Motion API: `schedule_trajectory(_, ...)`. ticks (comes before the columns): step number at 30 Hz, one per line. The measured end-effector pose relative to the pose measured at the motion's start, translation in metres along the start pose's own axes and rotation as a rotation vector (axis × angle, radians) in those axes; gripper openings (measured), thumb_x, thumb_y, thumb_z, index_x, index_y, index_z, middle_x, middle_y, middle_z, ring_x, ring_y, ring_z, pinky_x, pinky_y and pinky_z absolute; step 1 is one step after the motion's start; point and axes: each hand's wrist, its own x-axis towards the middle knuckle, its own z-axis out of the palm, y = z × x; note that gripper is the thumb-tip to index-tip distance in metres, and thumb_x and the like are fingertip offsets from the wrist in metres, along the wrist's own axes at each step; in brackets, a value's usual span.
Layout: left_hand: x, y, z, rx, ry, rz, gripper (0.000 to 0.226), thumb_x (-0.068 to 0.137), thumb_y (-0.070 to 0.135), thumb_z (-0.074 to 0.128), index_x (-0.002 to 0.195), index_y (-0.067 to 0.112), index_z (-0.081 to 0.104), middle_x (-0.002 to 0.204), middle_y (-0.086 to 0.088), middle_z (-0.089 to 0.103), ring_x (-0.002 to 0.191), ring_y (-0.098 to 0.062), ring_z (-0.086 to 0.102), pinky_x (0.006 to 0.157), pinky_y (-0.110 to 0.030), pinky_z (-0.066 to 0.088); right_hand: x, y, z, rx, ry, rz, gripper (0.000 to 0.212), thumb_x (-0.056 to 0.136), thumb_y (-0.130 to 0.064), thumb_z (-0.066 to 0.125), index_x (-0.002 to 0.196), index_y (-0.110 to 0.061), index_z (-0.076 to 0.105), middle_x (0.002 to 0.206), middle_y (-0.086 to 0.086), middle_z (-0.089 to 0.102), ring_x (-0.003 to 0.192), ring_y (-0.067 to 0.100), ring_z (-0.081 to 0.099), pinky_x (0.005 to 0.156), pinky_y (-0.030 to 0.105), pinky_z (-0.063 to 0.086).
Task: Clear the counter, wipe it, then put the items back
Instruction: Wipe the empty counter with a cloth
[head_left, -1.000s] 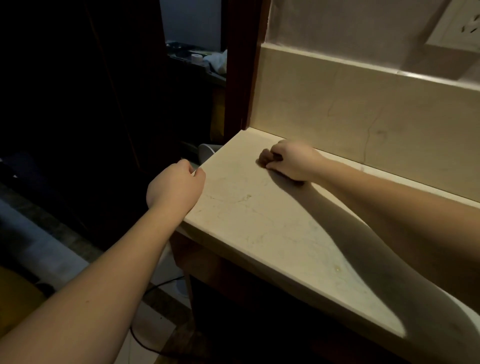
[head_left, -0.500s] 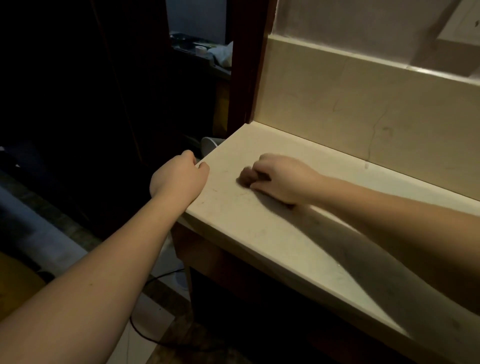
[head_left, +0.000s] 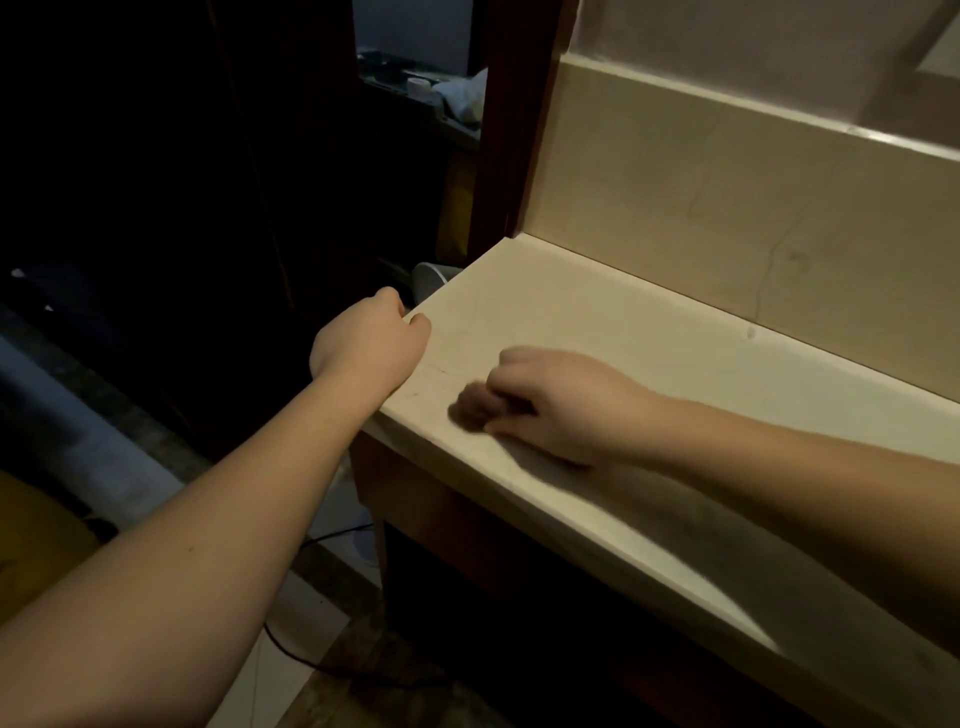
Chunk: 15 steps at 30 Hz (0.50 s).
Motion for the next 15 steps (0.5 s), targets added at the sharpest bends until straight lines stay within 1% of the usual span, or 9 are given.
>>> schedule_trajectory(1,0.0,0.0,-0.001,0.001,0.001,0.0,0.031,0.094,0.043,0.039,0.109,0.02,0.052,0.074,0.001,0.052,0.061,-0.019,0.05,0.048,-0.026,0.03,-0.006,-0.006,0.002,0.02,-0.034,-0.046,0.016,0.088,-0.033,0.062,0.083,-0.022,0.051,0.086,-0.007,0.043,0.078,0.017,0.046,0.067,0.03,0.034)
schedule_trajectory(3,0.0,0.001,-0.001,0.003,-0.004,0.003,0.031,0.094,0.043,0.038,0.11,0.02,0.052,0.075,0.0,0.054,0.062,-0.02,0.052,0.048,-0.026,0.031,-0.002,0.001,-0.001,0.003,-0.043,-0.031,0.018,0.088,-0.033,0.062,0.082,-0.022,0.049,0.086,-0.007,0.043,0.079,0.017,0.047,0.066,0.028,0.03)
schedule_trajectory(5,-0.001,0.001,-0.002,0.001,-0.005,0.011,0.031,0.095,0.042,0.038,0.11,0.019,0.052,0.075,0.0,0.054,0.061,-0.02,0.051,0.048,-0.026,0.03,0.015,0.025,-0.008,-0.047,-0.012,0.108,0.02,0.089,-0.033,0.061,0.082,-0.024,0.046,0.088,-0.005,0.043,0.089,0.022,0.052,0.068,0.028,0.029)
schedule_trajectory(6,-0.002,0.001,-0.002,-0.002,0.0,0.012,0.031,0.095,0.042,0.038,0.109,0.019,0.052,0.075,0.0,0.053,0.061,-0.019,0.051,0.048,-0.026,0.03,0.022,0.037,-0.013,-0.073,0.016,0.171,0.02,0.089,-0.034,0.061,0.082,-0.022,0.046,0.088,-0.003,0.045,0.093,0.025,0.053,0.069,0.029,0.031)
schedule_trajectory(8,-0.003,0.001,-0.003,-0.001,0.009,0.006,0.031,0.095,0.042,0.038,0.11,0.019,0.052,0.075,0.0,0.053,0.061,-0.018,0.05,0.048,-0.026,0.029,0.028,0.045,-0.013,-0.098,0.06,0.217,0.02,0.09,-0.034,0.06,0.083,-0.019,0.048,0.088,-0.002,0.045,0.094,0.027,0.054,0.069,0.031,0.033)
schedule_trajectory(10,-0.003,0.001,-0.002,0.003,0.008,0.0,0.03,0.096,0.042,0.038,0.11,0.02,0.052,0.075,0.0,0.053,0.06,-0.018,0.05,0.047,-0.026,0.028,0.017,0.026,-0.009,-0.064,0.055,0.147,0.017,0.089,-0.033,0.061,0.084,-0.022,0.05,0.087,-0.005,0.043,0.091,0.024,0.053,0.069,0.029,0.033)
schedule_trajectory(12,-0.002,0.0,-0.001,0.007,0.011,-0.001,0.029,0.095,0.042,0.039,0.108,0.019,0.052,0.073,0.0,0.053,0.059,-0.019,0.049,0.047,-0.026,0.027,-0.003,-0.002,-0.002,0.005,0.02,0.0,0.015,0.088,-0.031,0.062,0.084,-0.022,0.051,0.086,-0.006,0.043,0.084,0.021,0.052,0.069,0.031,0.037)
schedule_trajectory(14,0.0,0.001,0.0,0.004,0.008,0.003,0.028,0.094,0.042,0.039,0.105,0.019,0.052,0.073,-0.001,0.053,0.059,-0.02,0.049,0.048,-0.026,0.029,-0.014,-0.016,0.004,0.029,-0.029,-0.081,0.016,0.089,-0.031,0.062,0.086,-0.017,0.056,0.086,-0.007,0.043,0.078,0.017,0.048,0.067,0.031,0.036)
schedule_trajectory(15,0.001,0.001,0.0,0.002,0.006,0.002,0.028,0.094,0.042,0.039,0.104,0.019,0.052,0.073,-0.001,0.053,0.059,-0.02,0.049,0.048,-0.026,0.029,-0.013,-0.015,0.003,0.035,-0.042,-0.087,0.018,0.089,-0.032,0.062,0.087,-0.015,0.057,0.086,-0.007,0.043,0.077,0.015,0.047,0.066,0.029,0.034)
